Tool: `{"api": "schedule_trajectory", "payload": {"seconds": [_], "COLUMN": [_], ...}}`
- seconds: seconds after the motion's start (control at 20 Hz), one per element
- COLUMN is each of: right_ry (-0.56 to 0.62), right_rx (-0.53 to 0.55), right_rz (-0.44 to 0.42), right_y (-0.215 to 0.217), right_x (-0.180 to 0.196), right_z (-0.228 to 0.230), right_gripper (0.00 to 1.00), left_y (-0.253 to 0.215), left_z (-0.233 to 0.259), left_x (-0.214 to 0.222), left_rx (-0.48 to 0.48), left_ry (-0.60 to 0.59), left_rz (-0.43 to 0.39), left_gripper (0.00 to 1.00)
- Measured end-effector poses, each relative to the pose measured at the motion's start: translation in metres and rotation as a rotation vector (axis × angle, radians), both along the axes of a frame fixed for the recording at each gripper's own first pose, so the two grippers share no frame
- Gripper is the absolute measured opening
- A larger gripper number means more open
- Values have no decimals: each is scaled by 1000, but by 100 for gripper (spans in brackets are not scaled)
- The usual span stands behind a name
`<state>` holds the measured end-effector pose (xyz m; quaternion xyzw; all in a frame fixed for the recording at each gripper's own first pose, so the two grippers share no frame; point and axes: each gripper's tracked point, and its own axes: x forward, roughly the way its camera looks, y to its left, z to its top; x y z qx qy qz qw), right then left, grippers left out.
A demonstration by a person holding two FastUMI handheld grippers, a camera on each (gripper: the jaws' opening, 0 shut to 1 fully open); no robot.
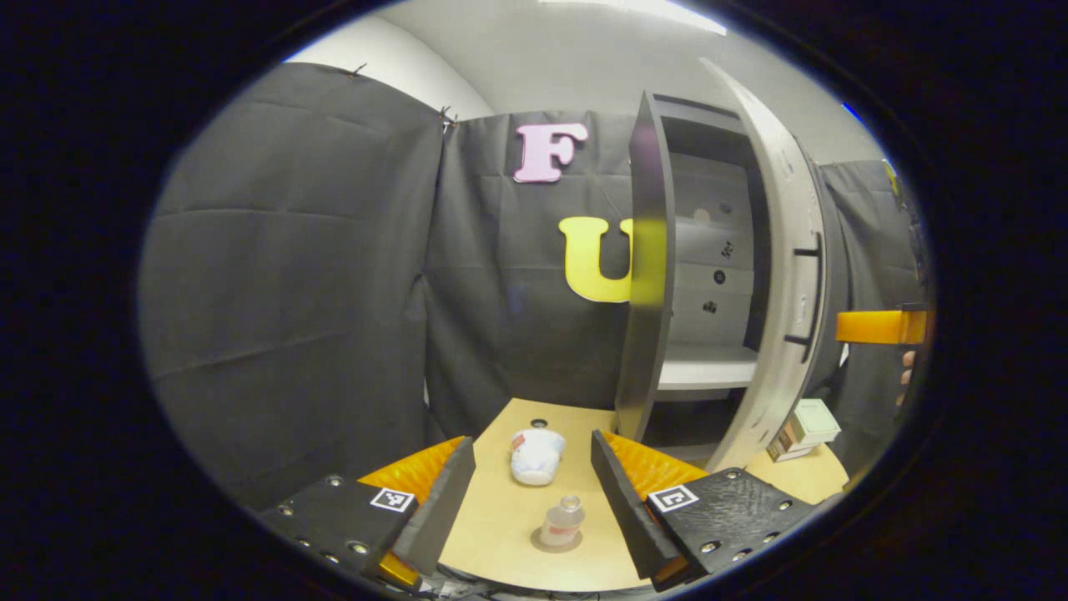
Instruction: Open the cabinet door with the right hand, grasp the bottle in the cabinet with the left hand and place it on the coaster, then close the cabinet door with the right hand.
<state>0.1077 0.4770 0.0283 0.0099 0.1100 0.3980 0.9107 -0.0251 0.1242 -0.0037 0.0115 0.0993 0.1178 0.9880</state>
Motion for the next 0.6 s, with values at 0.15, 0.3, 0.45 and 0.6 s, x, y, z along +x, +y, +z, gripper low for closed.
{"api": "schedule_trajectory", "payload": {"seconds": [0.15,0.3,0.45,0.6], "right_ry": [14,-4,-38,-63], "right_rx": [27,44,52,51], "right_rz": [2,-28,-97,-219], "right_y": [4,-16,-54,-103], "right_x": [7,17,26,39], "right_z": [13,22,31,32], "right_gripper": [96,96,92,92], "left_y": [-2,-12,-42,-85], "left_z": [12,14,25,33], "left_x": [-20,-28,-39,-38], "left_rx": [13,-8,1,0], "left_ry": [-28,-34,-60,-76], "left_rz": [32,45,17,-54], "left_gripper": [84,84,84,85]}}
